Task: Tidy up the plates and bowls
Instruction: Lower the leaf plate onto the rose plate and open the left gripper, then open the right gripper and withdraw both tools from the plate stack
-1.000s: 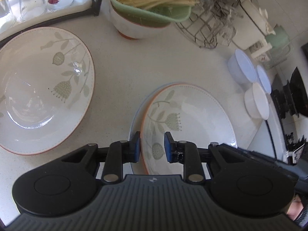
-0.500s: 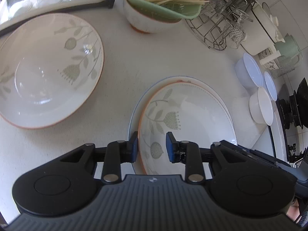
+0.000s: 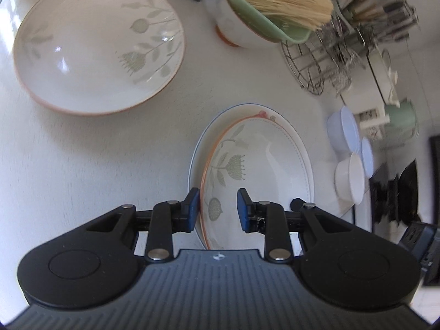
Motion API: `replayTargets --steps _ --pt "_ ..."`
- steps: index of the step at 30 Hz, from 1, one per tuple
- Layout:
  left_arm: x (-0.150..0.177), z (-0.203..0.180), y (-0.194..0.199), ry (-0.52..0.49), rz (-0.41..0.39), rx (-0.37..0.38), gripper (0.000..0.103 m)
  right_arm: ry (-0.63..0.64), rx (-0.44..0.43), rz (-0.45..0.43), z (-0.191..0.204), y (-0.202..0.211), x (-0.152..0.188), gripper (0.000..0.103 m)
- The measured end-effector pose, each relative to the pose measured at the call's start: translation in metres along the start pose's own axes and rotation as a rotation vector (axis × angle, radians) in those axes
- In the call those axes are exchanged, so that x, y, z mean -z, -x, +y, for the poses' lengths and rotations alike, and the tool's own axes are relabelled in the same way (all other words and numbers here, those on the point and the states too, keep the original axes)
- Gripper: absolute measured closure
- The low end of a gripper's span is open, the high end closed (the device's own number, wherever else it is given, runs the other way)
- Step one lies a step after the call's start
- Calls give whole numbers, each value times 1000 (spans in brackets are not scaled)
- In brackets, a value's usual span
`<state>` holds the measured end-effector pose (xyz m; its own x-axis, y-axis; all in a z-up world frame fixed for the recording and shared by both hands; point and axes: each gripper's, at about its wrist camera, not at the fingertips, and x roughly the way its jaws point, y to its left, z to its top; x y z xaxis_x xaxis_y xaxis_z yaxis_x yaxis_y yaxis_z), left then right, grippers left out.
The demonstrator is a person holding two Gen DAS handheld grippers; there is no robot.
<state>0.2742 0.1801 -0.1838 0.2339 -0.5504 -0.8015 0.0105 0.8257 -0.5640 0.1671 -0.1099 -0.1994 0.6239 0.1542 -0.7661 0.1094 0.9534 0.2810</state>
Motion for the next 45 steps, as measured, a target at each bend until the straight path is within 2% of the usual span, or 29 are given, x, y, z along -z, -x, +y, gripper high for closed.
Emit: replayTargets --steps 9,12,15,21,32,40,45 --pt "12 -8 9 0 1 -56 71 22 -17 -50 -3 -8 -10 87" --pt "18 -6 15 18 -12 -39 71 32 -19 -61 -3 -10 -13 87" --pt "26 -8 20 32 -52 -2 71 49 -36 -55 -5 -13 -16 87" --pt "36 -26 28 15 -122 -40 71 66 -66 -58 -10 -7 -24 85" --pt "51 -84 50 -70 -247 -151 71 98 -138 -141 -21 32 -38 85" --pt "72 -123 88 -91 -376 -181 71 117 -216 -207 -28 79 -49 85" --pt "91 -148 102 -123 -415 -227 71 125 -259 -253 -34 114 -52 85"
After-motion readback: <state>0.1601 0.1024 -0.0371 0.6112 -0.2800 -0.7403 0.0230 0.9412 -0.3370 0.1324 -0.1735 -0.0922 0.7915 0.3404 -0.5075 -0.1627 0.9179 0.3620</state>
